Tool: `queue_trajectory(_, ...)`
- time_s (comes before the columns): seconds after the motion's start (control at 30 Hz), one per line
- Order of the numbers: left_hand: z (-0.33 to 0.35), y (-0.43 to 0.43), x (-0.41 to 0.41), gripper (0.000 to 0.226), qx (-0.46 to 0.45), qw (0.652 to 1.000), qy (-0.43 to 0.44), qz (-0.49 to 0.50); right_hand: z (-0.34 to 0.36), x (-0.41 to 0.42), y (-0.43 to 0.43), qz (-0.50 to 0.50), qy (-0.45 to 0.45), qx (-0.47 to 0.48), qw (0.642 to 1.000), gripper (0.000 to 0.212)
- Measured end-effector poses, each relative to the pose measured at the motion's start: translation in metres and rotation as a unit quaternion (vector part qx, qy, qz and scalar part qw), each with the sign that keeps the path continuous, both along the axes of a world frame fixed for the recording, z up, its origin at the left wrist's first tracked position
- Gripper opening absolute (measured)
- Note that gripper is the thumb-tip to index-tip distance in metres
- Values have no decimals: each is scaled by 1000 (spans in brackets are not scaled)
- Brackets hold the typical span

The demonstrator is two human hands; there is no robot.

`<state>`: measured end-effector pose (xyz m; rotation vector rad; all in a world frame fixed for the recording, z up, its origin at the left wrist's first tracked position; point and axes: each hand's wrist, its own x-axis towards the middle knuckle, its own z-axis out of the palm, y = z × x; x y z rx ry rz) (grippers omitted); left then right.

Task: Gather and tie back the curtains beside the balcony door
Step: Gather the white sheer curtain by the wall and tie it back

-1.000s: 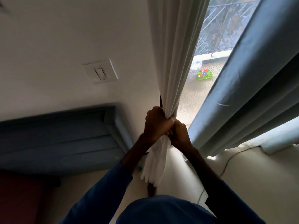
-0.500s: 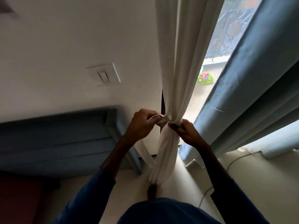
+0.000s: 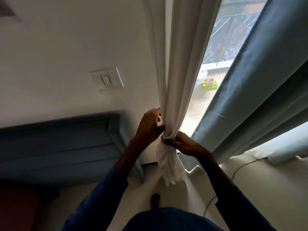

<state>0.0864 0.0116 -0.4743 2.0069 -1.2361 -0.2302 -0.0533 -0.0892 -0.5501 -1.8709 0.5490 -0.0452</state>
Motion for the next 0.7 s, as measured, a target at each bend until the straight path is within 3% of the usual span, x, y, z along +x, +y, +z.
queue_trajectory(0.07, 1, -2, 2, 22, 2, 1000, 3, -20, -2, -1, -1, -10, -17, 15, 1000, 43)
queue_trajectory(0.13, -3, -3, 5, 5, -8, 994, -31, -107, -3, -4, -3, -17, -30, 16, 999, 54)
queue_trajectory(0.2, -12, -2, 6, 13, -12, 986, -2, -165, -4, -7, -6, -24, -43, 17, 999, 56)
queue_trajectory(0.33, -22, -3, 3, 31, 16, 971, 91, -222, -6, -10, -10, -37, -51, 3, 998, 25)
queue_trajectory(0.47, -25, -10, -16, 54, 0, 986, 105, -128, -10, -6, -12, -47, -55, -13, 997, 27)
queue_trajectory(0.57, -24, -14, -26, 40, -26, 995, 71, -59, -13, -4, -11, -62, -57, 9, 996, 43)
queue_trajectory(0.63, -21, -14, -23, 33, -34, 995, 75, -54, -12, -7, -9, -63, -92, 69, 991, 44)
queue_trajectory(0.7, -17, -14, -19, 25, -48, 993, 81, -69, -4, -15, -6, -102, -164, 228, 954, 44)
